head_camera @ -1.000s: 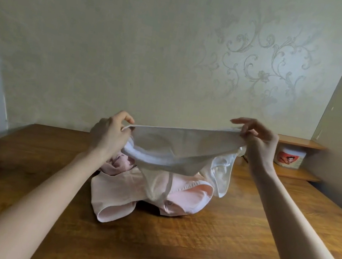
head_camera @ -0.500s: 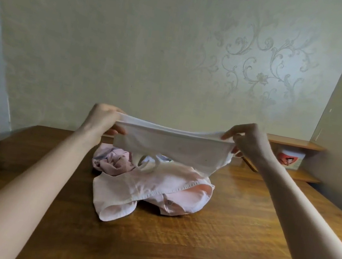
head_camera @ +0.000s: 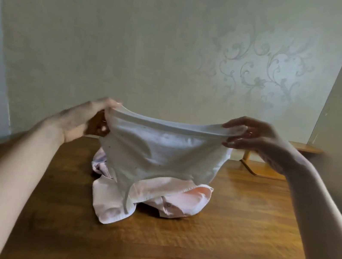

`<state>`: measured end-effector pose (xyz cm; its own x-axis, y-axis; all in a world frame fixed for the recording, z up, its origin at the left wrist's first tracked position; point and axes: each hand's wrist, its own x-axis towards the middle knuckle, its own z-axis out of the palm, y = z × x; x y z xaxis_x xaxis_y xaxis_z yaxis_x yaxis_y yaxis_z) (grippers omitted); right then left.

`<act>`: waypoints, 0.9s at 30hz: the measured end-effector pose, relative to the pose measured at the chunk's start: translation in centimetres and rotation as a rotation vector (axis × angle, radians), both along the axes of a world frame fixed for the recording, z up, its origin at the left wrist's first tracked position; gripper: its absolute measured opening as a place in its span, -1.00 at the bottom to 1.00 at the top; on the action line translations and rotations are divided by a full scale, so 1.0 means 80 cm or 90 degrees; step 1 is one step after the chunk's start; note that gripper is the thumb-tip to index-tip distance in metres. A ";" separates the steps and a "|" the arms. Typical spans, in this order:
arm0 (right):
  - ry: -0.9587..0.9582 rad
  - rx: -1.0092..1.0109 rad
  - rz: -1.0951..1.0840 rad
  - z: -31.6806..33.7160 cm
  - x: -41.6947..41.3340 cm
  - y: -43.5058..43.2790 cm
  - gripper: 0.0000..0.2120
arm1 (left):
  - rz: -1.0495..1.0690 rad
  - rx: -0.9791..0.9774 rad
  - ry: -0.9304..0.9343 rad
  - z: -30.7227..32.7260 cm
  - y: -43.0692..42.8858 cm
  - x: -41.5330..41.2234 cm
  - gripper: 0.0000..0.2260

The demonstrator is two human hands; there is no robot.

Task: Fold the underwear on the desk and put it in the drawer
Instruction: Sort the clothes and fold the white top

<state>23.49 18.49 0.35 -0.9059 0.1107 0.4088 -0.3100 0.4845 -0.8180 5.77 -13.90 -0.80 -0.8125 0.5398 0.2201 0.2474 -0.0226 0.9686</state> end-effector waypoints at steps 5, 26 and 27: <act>0.074 0.121 -0.219 -0.020 -0.025 0.004 -0.83 | 0.071 -0.069 0.271 -0.030 0.001 -0.006 -0.70; 0.012 0.049 -0.048 0.037 0.032 0.002 -0.82 | -0.023 0.047 0.279 0.006 -0.044 -0.001 -0.79; -0.001 0.000 -0.013 0.034 0.030 0.003 -0.83 | -0.018 0.045 0.269 0.005 -0.040 -0.001 -0.77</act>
<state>25.91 18.76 3.10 -0.9041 0.1288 0.4075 -0.2990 0.4906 -0.8185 5.71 -17.11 -0.41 -0.6280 0.5326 0.5674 0.6203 -0.0976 0.7783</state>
